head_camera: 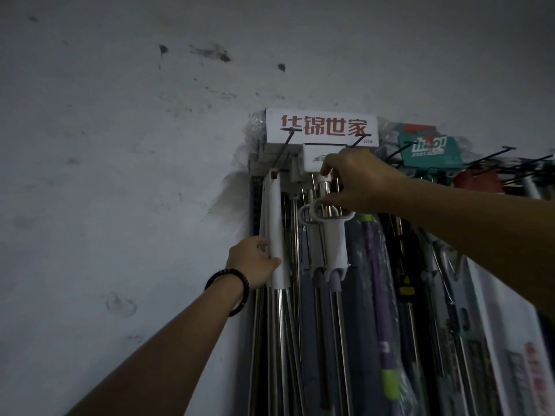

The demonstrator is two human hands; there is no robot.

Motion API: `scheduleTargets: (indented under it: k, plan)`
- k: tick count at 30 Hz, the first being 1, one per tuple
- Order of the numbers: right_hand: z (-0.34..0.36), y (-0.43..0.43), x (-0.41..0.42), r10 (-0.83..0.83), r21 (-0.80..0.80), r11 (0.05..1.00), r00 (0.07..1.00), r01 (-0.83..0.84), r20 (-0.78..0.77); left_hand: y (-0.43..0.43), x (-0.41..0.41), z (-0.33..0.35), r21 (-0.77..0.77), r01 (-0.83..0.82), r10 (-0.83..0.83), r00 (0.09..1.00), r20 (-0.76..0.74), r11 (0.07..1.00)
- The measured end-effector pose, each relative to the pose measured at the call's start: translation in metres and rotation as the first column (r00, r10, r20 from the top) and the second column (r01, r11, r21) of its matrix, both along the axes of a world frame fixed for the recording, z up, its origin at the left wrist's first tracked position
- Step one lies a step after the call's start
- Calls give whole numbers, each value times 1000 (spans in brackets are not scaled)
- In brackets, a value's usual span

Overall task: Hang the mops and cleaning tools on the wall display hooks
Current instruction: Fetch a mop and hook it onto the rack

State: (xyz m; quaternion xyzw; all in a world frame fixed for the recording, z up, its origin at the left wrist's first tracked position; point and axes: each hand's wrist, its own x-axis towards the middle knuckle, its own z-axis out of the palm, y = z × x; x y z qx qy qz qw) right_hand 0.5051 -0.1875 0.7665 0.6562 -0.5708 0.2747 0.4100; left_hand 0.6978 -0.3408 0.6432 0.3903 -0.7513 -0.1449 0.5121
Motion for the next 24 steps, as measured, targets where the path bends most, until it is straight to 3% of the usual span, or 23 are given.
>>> scheduleTargets:
  k: [4, 10, 12, 19, 24]
  plan:
    - [6, 9, -2, -89, -54, 995, 992, 84, -90, 33, 7, 25, -250, -60, 76, 996, 55, 966]
    - [33, 8, -15, -169, -121, 980, 981, 157, -93, 83, 8, 104, -661, -156, 314, 941, 127, 734]
    - [42, 5, -24, -204, -117, 974, 974, 192, -101, 95, 4, 131, -701, -197, 396, 909, 131, 686]
    - [68, -7, -46, -189, -27, 982, 982, 188, -23, 105, -30, 194, -693, -227, 577, 750, 324, 684]
    - [72, -22, -50, -60, 37, 998, 996, 57, 73, 86, -43, 204, -659, -297, 650, 656, 385, 691]
